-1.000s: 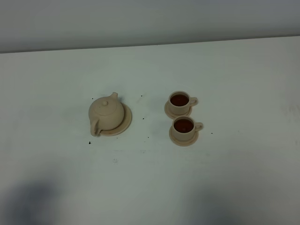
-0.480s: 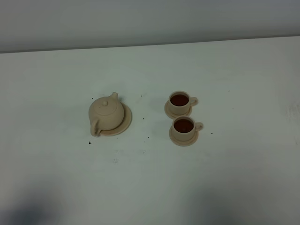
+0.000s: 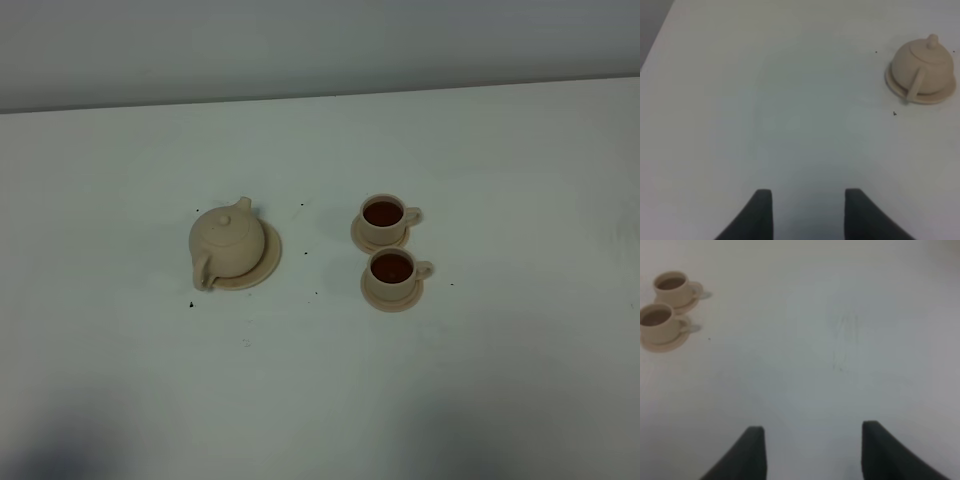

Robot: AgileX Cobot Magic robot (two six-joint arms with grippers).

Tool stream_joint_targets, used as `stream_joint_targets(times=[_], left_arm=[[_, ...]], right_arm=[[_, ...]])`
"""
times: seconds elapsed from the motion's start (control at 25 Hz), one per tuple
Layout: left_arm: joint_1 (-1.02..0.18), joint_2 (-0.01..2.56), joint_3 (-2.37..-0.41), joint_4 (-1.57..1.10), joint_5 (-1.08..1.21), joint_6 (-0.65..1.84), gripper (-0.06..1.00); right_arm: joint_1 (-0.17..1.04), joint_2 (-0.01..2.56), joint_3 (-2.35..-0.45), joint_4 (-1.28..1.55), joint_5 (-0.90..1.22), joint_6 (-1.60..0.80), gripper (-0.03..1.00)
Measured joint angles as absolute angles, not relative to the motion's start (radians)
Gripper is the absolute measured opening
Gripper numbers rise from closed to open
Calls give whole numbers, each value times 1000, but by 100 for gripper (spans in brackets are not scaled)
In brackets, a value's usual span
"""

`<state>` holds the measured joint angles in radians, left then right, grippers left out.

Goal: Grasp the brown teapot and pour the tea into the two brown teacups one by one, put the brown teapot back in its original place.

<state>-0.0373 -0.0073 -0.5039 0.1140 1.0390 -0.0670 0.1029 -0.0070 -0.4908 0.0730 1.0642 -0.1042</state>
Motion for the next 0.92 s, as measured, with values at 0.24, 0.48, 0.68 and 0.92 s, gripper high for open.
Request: stream_joint_targets(times=[0.24, 0.48, 0.68, 0.92], left_arm=[[21, -7, -504, 120, 1039, -61, 38], [24, -7, -504, 98, 1039, -9, 38], [24, -7, -503, 98, 1039, 0, 38], [24, -7, -503, 98, 1039, 0, 38]], right_arm=[[103, -7, -491, 73, 1064, -104, 46], [103, -7, -491, 73, 1064, -104, 46], [103, -7, -491, 73, 1064, -104, 46], [103, -7, -491, 73, 1064, -104, 46]])
